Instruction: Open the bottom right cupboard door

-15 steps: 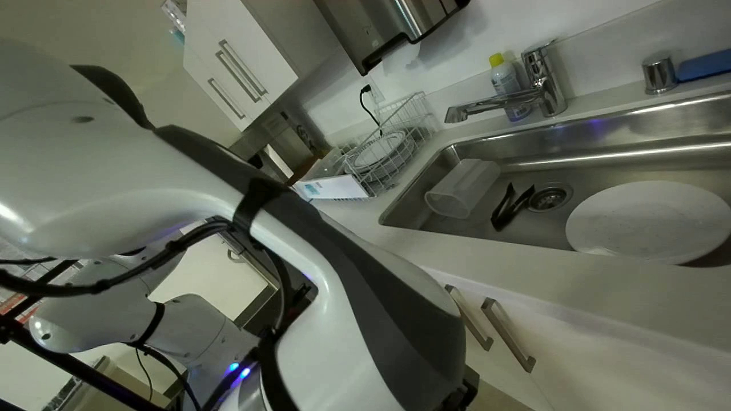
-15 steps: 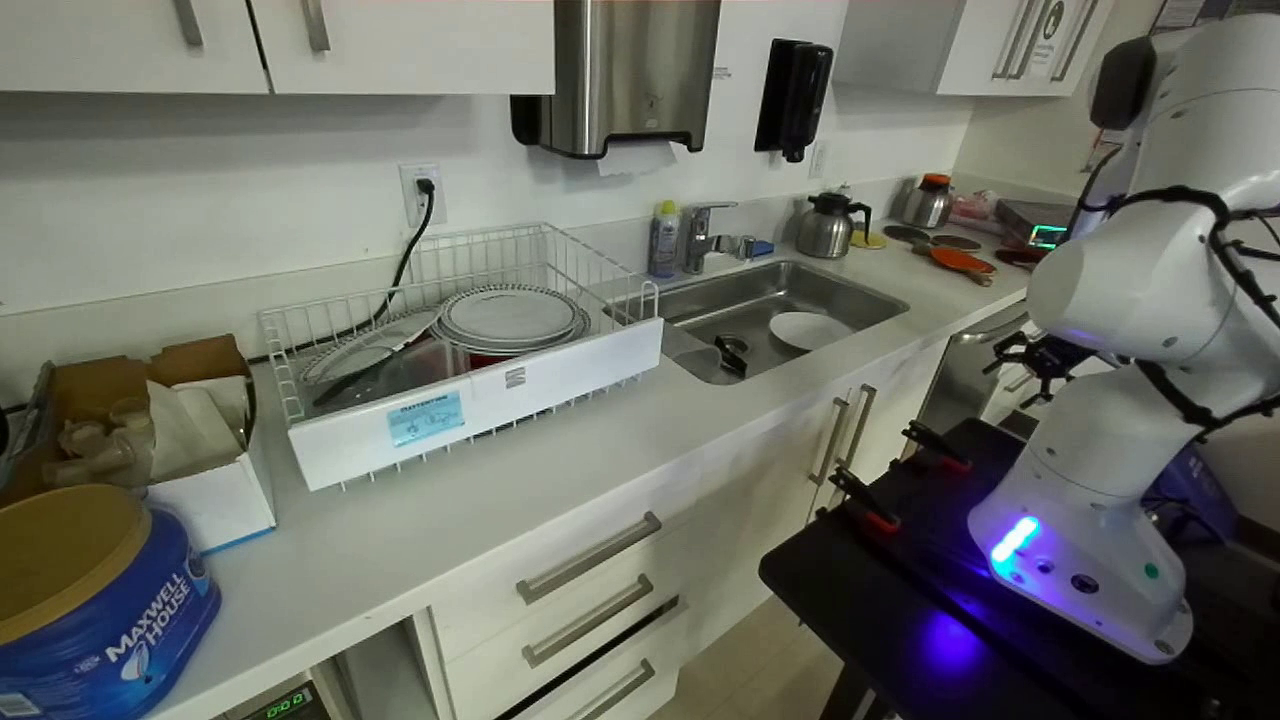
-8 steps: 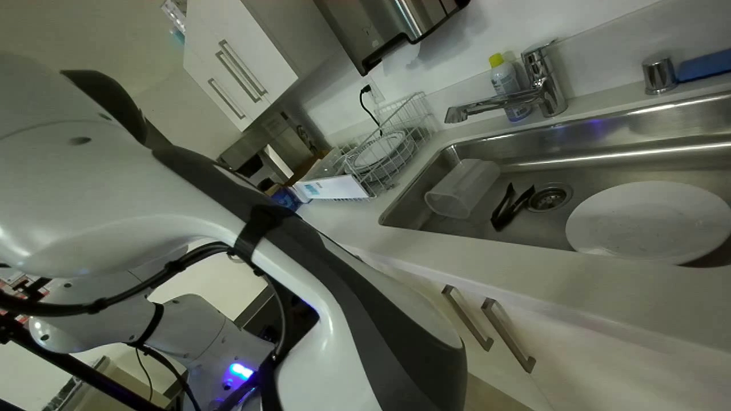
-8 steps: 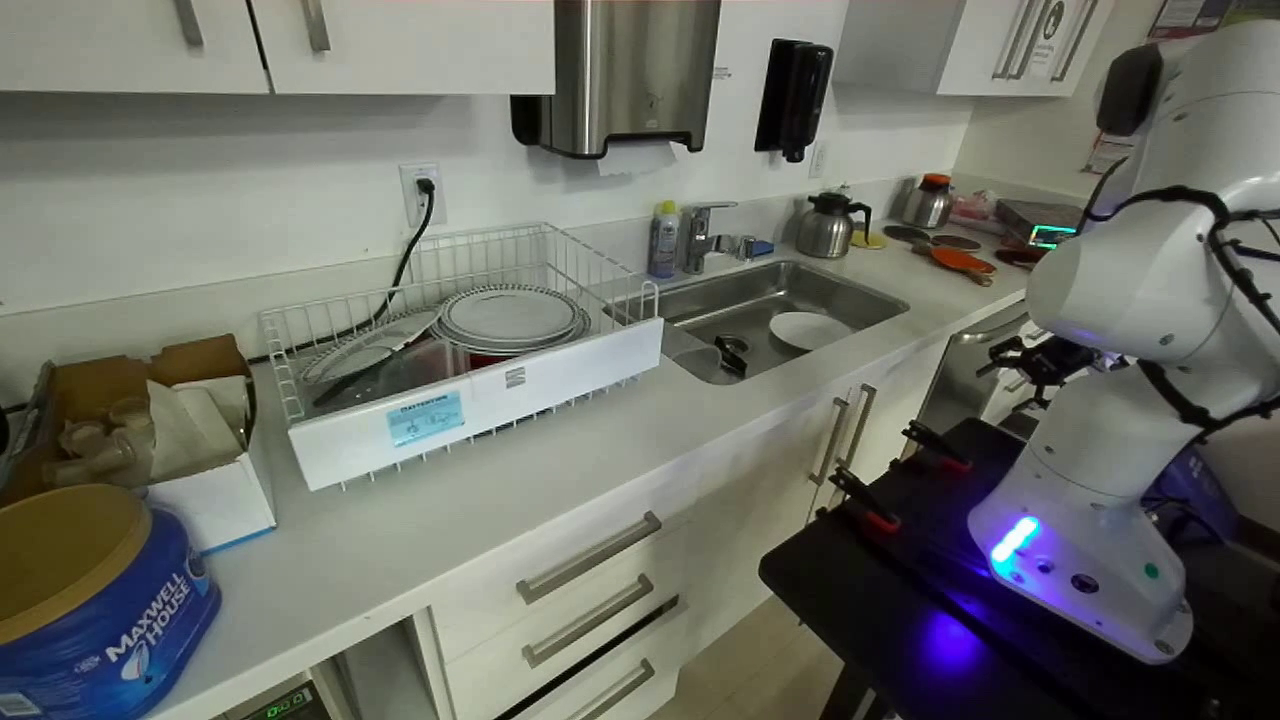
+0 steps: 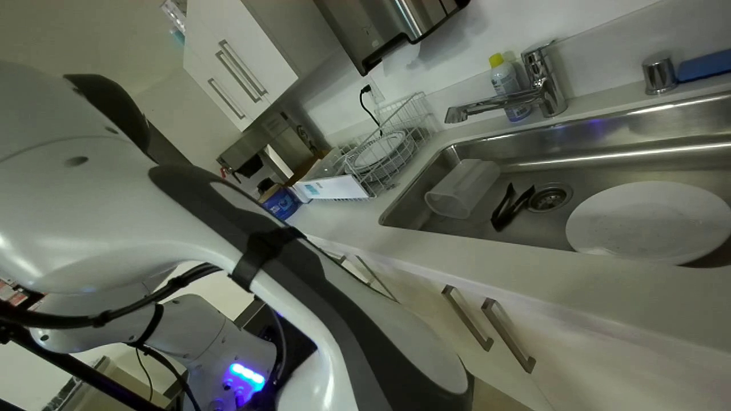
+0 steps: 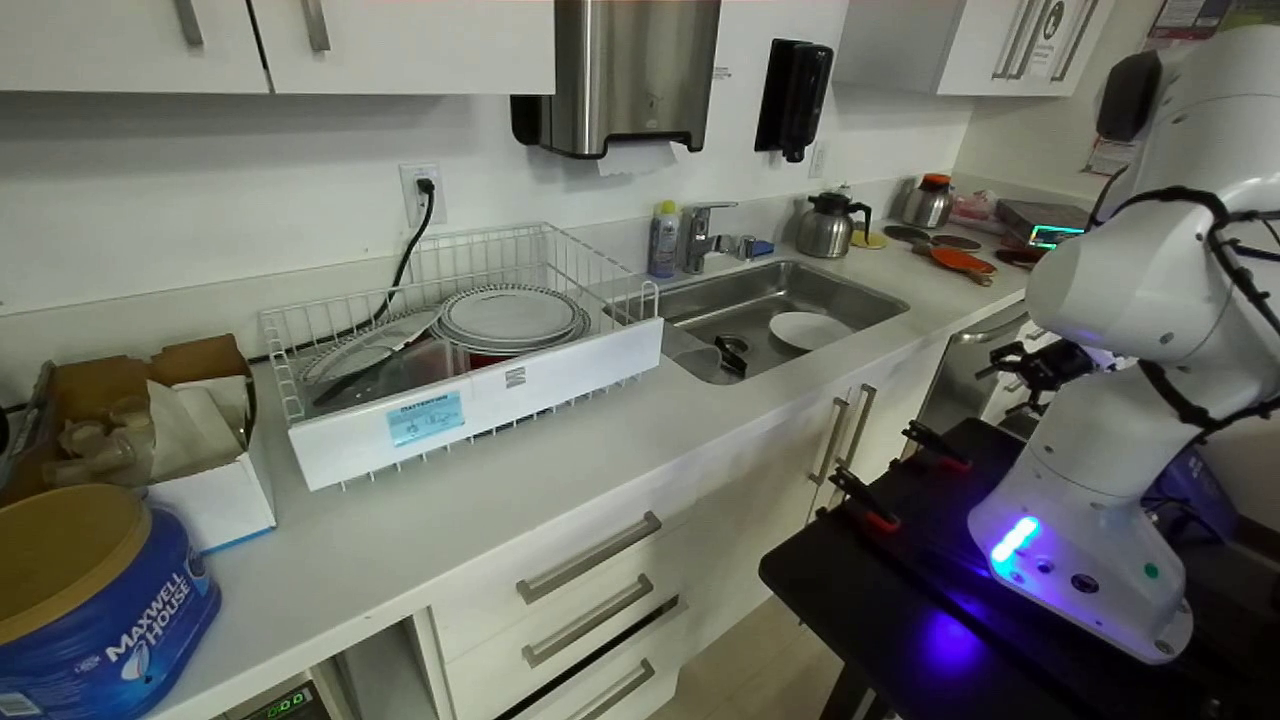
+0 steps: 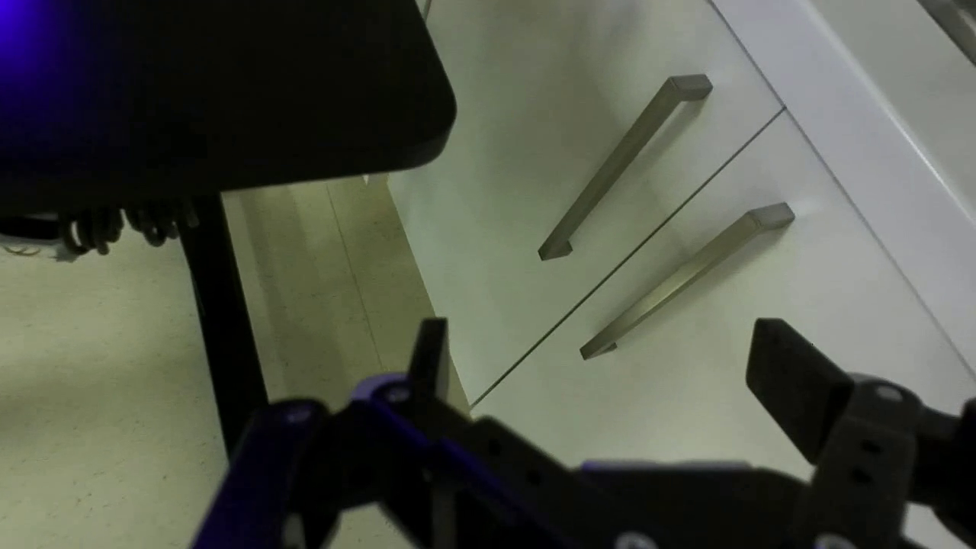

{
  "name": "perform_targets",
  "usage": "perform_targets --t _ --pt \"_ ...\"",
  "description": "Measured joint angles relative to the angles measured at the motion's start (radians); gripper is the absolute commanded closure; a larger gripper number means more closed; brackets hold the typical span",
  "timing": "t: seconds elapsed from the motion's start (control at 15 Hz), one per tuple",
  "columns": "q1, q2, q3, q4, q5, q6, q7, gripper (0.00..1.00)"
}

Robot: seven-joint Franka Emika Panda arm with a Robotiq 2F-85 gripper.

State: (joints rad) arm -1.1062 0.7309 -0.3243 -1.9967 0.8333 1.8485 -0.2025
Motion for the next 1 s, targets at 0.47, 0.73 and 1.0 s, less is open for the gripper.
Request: perform_targets --t 0.47,0.73,1.0 --pt "-0.078 0.081 0.018 0.000 0.215 -0.019 -0.013 0.00" --pt "-0.130 0.148 0.049 0.054 0.289 -0.139 -0.008 0.00" --pt "-0.140 0.231 0.070 0.116 0.305 -0.226 -0.006 0.00"
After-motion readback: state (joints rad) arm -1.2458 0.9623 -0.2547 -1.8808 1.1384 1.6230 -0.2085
